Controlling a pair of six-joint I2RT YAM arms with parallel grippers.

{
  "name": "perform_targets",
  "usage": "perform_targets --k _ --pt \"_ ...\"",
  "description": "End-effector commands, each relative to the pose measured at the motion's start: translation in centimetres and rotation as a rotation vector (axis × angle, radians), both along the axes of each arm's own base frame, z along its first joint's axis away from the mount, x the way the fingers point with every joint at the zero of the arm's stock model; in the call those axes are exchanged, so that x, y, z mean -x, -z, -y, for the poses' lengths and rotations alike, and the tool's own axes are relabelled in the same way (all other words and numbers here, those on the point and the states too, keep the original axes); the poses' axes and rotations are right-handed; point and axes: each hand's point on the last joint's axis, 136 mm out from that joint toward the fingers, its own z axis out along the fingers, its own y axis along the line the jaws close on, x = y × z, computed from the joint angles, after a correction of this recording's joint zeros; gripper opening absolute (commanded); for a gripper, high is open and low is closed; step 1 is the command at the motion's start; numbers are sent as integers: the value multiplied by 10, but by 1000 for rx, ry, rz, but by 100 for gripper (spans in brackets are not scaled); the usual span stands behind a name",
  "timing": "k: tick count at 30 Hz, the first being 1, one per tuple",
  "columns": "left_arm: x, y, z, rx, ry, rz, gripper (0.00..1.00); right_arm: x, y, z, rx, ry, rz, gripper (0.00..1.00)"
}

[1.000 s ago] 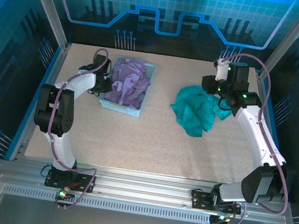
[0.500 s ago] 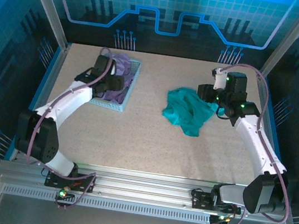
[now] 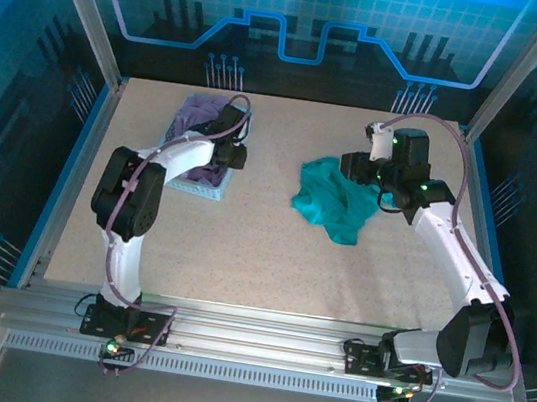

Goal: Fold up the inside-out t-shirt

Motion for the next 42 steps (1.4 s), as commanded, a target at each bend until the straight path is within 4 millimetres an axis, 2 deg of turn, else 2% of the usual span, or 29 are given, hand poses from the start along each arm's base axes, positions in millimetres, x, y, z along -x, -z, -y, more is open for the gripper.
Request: perform_targets --k 1,4,8,11,17,25,35,39,42 --pt "-10 -10 -34 -185 -41 12 22 5 -2 -9 -8 -34 7 43" --pt "-13 -9 -75 -321 -65 -16 12 7 -1 -7 4 -31 7 43" --pt "-20 -17 -131 -407 -104 -24 10 6 2 -7 4 -32 4 44" --pt "-33 -20 -158 -455 -81 -1 10 6 5 -7 8 -29 -1 44" --pt "-59 -12 -207 -496 -97 -7 10 7 15 -6 8 -24 -26 44" --pt "-77 -14 -236 -558 -96 19 18 6 30 -10 10 -33 -69 45" --pt "-66 -21 -284 -567 -234 -8 25 -1 47 -11 23 -25 -113 46" --pt "-65 -23 -284 -543 -242 -7 30 -2 51 -13 21 -27 -124 46" --pt "-66 -29 -276 -509 -247 3 33 -4 54 -14 18 -28 -129 47"
